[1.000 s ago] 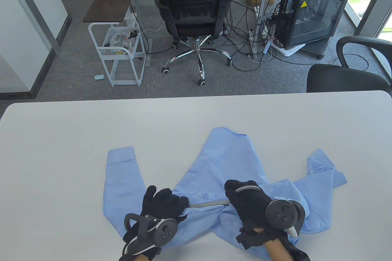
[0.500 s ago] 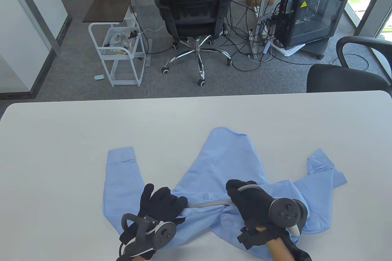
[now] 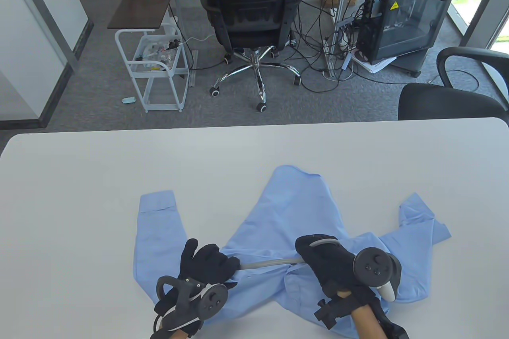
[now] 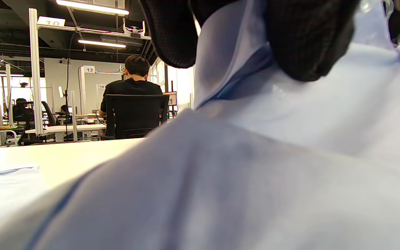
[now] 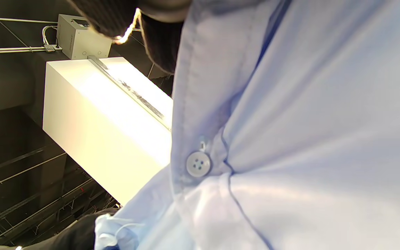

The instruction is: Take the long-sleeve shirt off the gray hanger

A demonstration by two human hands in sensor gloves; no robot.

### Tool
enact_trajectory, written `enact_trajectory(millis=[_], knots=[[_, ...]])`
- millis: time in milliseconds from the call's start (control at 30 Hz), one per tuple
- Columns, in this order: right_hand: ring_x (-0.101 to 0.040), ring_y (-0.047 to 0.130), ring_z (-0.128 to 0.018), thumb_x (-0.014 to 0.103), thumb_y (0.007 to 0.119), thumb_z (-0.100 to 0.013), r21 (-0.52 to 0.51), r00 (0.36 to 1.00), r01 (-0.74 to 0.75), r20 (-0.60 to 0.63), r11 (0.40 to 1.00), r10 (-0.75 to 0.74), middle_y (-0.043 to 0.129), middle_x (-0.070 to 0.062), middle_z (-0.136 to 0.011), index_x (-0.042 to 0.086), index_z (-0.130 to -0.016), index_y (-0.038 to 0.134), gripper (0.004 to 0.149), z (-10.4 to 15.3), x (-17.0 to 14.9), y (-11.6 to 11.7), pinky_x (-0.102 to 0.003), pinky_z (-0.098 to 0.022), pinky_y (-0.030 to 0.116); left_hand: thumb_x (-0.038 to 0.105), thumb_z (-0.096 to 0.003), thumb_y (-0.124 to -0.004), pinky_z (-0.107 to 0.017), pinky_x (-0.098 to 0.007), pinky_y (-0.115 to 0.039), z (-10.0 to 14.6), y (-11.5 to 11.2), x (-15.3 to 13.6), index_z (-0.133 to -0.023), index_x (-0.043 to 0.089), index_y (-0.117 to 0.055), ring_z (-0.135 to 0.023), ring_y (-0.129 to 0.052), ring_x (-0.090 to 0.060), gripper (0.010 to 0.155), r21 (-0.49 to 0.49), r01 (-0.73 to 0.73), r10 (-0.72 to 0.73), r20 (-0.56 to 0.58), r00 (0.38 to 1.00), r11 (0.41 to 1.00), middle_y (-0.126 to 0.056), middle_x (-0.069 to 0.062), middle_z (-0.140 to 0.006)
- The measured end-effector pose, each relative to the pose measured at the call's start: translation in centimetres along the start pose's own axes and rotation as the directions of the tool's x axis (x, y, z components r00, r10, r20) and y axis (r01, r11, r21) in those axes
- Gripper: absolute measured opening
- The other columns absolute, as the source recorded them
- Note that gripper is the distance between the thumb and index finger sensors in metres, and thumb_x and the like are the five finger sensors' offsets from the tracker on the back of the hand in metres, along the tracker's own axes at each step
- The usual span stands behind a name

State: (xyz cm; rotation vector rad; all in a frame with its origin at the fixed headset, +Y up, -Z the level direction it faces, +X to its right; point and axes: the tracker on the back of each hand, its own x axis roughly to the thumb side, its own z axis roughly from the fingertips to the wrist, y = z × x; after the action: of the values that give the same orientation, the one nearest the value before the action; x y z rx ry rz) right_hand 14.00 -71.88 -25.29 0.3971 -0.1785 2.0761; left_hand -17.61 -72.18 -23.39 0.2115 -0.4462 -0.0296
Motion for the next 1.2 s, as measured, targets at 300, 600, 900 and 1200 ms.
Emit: enact_trajectory(millis=[300,600,900,1200], knots=[[-0.051,0.072,-0.093,0.050,0.071,-0.062,-0.089,0.998,-0.061,-0.016,0.994,0.060,0.083,-0.011,-0.089,0.020,-0.084,0.082,0.039,0.2,-0.1,-0.5,-0.080,-0.065,0.044,0.056,-0.0418,-0.085,-0.083,-0.062,-0.038,-0.1,-0.2,0.0,-0.092,0.043,-0.076,-0.102,-0.080,-0.023,0.052,-0.001,-0.002,0.002,-0.002,1.000,1.000,-0.087,0.013,-0.086],[-0.042,0.083,-0.086,0.050,0.072,-0.061,-0.115,0.998,-0.065,-0.026,0.991,0.063,0.088,-0.012,-0.082,0.019,-0.082,0.084,0.039,0.2,-0.4,-0.8,-0.077,-0.065,0.050,0.056,-0.0424,-0.085,-0.083,-0.062,-0.038,-0.1,-0.3,-0.1,-0.092,0.041,-0.076,-0.102,-0.080,-0.023,0.053,-0.005,-0.010,0.010,-0.006,1.000,1.000,-0.087,0.013,-0.086],[-0.036,0.090,-0.076,0.053,0.071,-0.061,-0.183,0.994,-0.108,-0.031,0.977,0.104,0.093,-0.008,-0.069,0.019,-0.077,0.087,0.041,0.5,-0.6,-1.3,-0.075,-0.064,0.055,0.056,-0.0424,-0.084,-0.083,-0.063,-0.037,-0.1,-0.3,0.1,-0.093,0.042,-0.074,-0.103,-0.079,-0.023,0.054,0.011,-0.003,0.003,0.005,1.000,1.000,-0.086,0.015,-0.089],[-0.035,0.091,-0.075,0.054,0.071,-0.061,-0.248,0.995,-0.099,-0.033,0.964,0.094,0.093,-0.008,-0.068,0.019,-0.076,0.087,0.041,0.8,-0.5,-1.6,-0.074,-0.064,0.056,0.058,-0.0424,-0.083,-0.083,-0.062,-0.038,0.0,-0.3,-0.2,-0.092,0.041,-0.075,-0.103,-0.078,-0.023,0.053,0.039,-0.036,0.036,0.005,0.999,0.999,-0.086,0.015,-0.087]])
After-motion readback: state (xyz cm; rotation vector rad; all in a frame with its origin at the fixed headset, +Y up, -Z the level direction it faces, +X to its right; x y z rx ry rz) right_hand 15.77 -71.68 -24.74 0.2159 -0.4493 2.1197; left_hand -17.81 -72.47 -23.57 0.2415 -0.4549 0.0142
